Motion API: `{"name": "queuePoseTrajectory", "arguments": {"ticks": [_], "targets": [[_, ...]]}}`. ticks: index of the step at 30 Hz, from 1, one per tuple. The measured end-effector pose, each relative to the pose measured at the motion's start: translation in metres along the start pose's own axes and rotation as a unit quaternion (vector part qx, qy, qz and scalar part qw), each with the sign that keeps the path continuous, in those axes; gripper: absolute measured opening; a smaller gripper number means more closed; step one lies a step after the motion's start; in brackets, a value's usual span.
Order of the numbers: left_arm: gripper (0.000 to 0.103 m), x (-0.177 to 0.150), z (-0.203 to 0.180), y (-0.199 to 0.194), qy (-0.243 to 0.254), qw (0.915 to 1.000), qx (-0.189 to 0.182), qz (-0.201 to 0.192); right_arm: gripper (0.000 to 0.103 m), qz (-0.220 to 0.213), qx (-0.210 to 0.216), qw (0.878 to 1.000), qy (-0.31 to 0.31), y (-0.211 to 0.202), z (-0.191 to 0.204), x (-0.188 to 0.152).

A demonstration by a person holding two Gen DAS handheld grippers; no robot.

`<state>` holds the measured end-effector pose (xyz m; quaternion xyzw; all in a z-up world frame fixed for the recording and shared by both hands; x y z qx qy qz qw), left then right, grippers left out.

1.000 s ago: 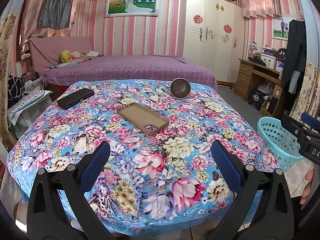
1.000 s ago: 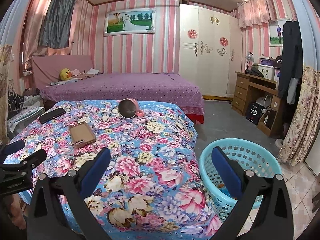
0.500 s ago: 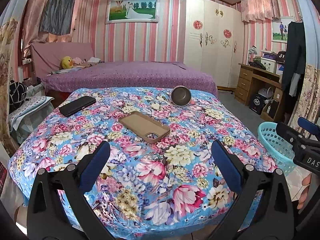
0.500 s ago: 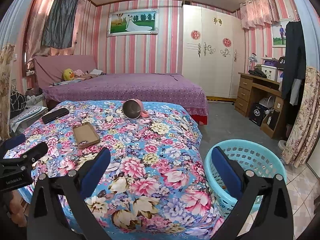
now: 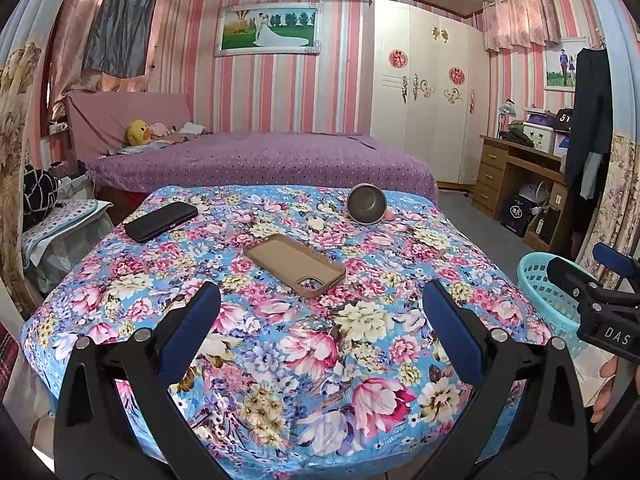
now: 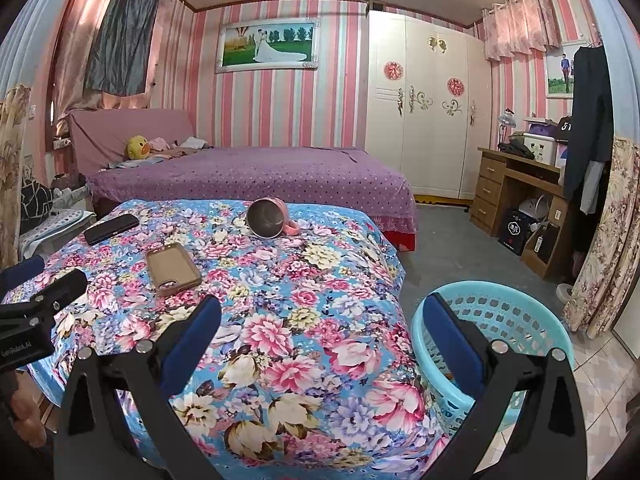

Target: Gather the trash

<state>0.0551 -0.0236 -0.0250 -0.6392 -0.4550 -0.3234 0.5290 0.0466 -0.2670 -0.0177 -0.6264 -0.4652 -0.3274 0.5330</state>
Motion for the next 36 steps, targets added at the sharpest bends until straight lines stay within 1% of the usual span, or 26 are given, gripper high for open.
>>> {"name": "queuePoseTrajectory", "arguments": {"ticks": [9, 36], "targets": [[0.098, 0.0029, 0.0022, -0.0027, 0.003, 0.9999, 0.006, -0.008, 0.099, -0.001, 0.0, 1.0, 0.0, 0.0005, 0.0011, 0.0006], [0.098, 0.005, 0.0056, -0.0043, 0.002, 0.9999, 0.006, -0.012, 0.099, -0.007, -0.003, 1.0, -0.001, 0.0016, -0.0029, 0.0025]]}}
Point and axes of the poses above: each gripper's, at about its wrist camera, not at the fingertips, and y roughly the way its jaws point, z to its left, x to its top, the point moved 7 cm from there along y, roughly the way its jaws point, and after that the axes turned 12 degrees about -y, right-handed, at the moved point
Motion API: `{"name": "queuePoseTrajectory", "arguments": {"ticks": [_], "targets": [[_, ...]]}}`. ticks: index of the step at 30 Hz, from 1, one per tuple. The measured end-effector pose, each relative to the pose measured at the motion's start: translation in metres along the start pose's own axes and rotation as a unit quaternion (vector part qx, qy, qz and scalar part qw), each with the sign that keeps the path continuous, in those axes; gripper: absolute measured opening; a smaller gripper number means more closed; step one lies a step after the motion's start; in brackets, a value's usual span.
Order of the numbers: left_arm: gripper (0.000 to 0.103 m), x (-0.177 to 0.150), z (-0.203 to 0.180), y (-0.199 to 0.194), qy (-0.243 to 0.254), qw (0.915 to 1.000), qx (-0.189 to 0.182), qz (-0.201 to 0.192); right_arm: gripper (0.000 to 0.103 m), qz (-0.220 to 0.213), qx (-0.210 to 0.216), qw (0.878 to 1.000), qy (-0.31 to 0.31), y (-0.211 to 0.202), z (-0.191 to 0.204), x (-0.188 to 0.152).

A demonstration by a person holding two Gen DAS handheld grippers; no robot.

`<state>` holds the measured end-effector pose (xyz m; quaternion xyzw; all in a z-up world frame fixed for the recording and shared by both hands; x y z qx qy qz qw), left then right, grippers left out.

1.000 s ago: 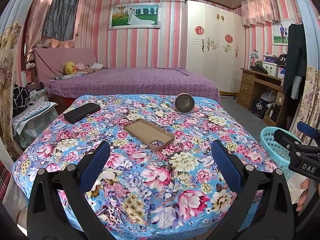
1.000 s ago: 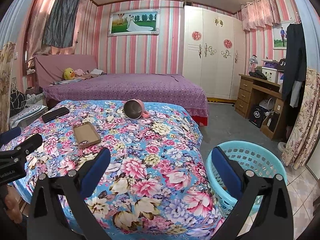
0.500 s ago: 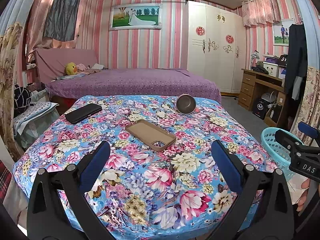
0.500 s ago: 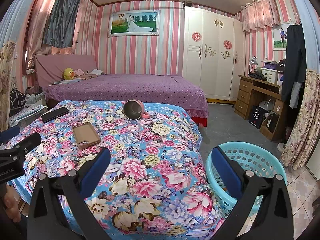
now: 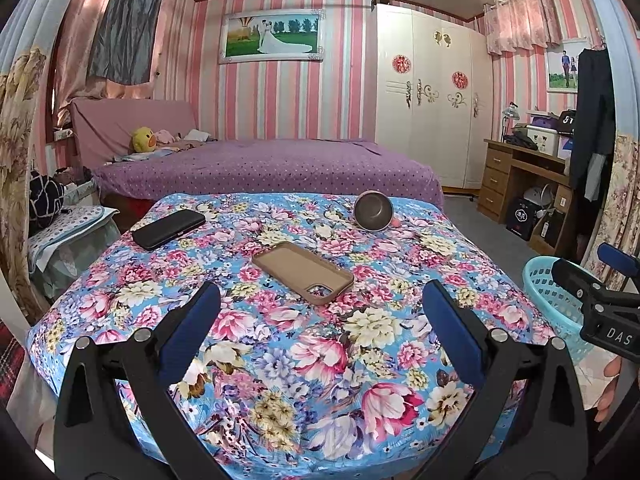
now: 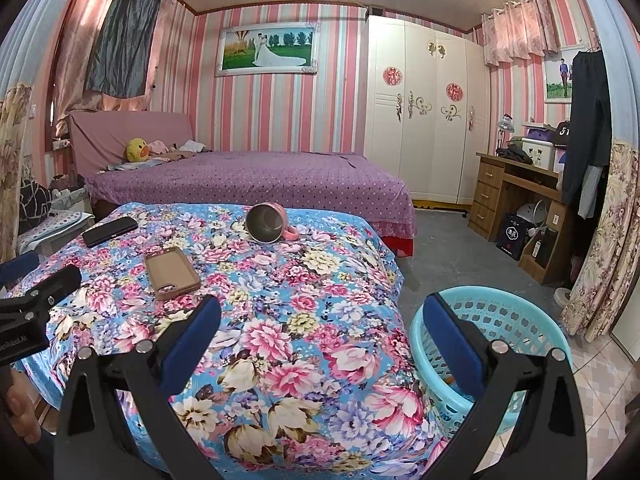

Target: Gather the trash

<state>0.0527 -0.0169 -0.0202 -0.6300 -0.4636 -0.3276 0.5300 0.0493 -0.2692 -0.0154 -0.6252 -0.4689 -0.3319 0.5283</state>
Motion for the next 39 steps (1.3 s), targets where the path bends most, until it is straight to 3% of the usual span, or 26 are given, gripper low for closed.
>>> {"name": "queuePoseTrajectory", "arguments": {"ticks": [39], "targets": [[0.098, 0.0001, 0.0008, -0.0026, -0.002, 1.0, 0.004, -0.005, 0.099, -0.002, -0.002, 1.0, -0.003, 0.0037, -0.0007, -0.0026]]}}
Point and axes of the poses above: each gripper's, at about its wrist camera, not at the fingertips, and y roughly the way its jaws point, z to its left, x to its top, the point moved 7 cm from there along y, roughly the way its jaws point, and after that the axes turned 12 degrees about -y, right-handed, at the moved point
